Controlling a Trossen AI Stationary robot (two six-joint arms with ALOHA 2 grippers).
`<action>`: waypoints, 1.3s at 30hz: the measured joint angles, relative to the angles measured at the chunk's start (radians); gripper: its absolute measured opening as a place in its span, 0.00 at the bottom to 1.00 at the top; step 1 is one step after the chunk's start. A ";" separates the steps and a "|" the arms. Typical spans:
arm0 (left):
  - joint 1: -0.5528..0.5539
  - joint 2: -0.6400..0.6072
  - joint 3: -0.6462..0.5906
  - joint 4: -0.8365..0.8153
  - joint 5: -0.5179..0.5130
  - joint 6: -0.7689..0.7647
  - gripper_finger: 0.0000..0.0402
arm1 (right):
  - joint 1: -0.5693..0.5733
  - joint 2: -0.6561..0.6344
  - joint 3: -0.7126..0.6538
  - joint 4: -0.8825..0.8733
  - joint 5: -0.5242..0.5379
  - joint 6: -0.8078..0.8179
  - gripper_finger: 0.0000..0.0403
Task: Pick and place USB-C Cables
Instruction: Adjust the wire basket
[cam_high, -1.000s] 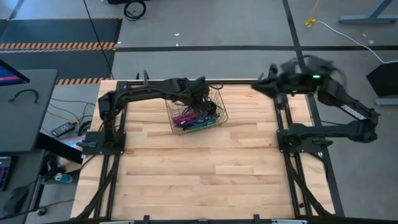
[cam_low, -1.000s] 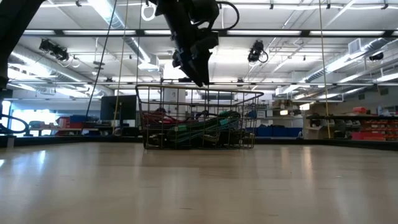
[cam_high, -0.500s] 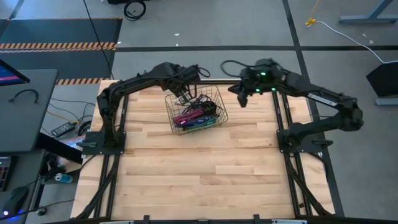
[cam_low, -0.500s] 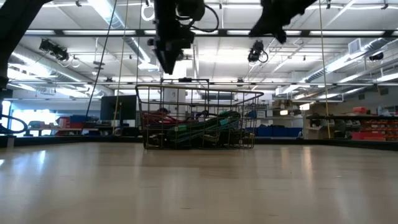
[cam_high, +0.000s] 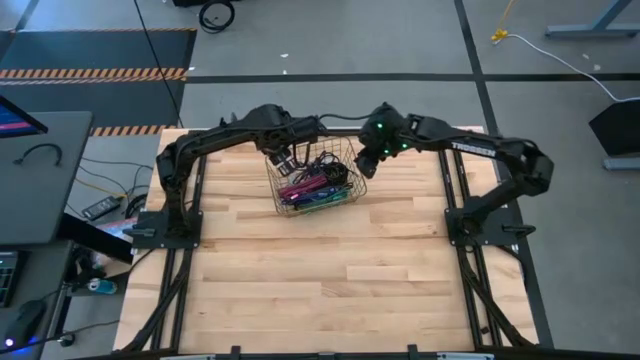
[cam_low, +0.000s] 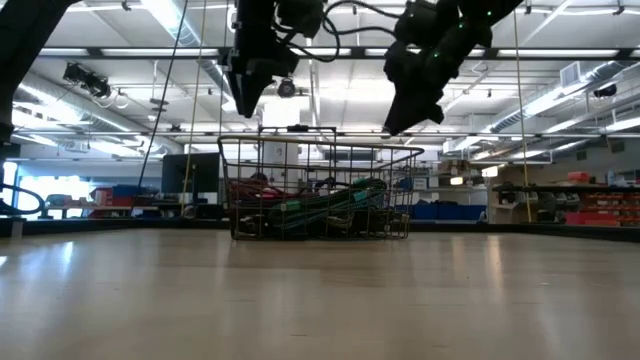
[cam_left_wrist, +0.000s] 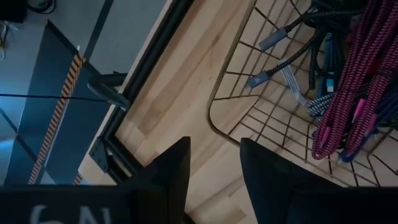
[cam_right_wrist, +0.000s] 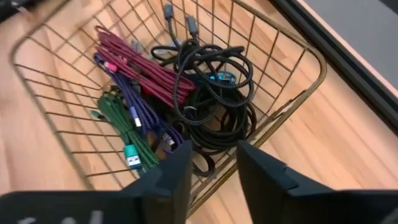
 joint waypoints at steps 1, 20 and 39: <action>0.000 0.000 0.000 0.001 0.000 0.000 0.36 | 0.000 0.010 0.000 0.001 0.008 0.002 0.34; 0.001 0.001 -0.001 0.002 0.000 0.000 0.36 | -0.032 0.133 0.001 -0.016 0.092 0.043 0.45; 0.001 0.001 -0.001 0.006 0.000 0.000 0.36 | 0.007 0.140 0.003 -0.095 0.067 0.143 0.21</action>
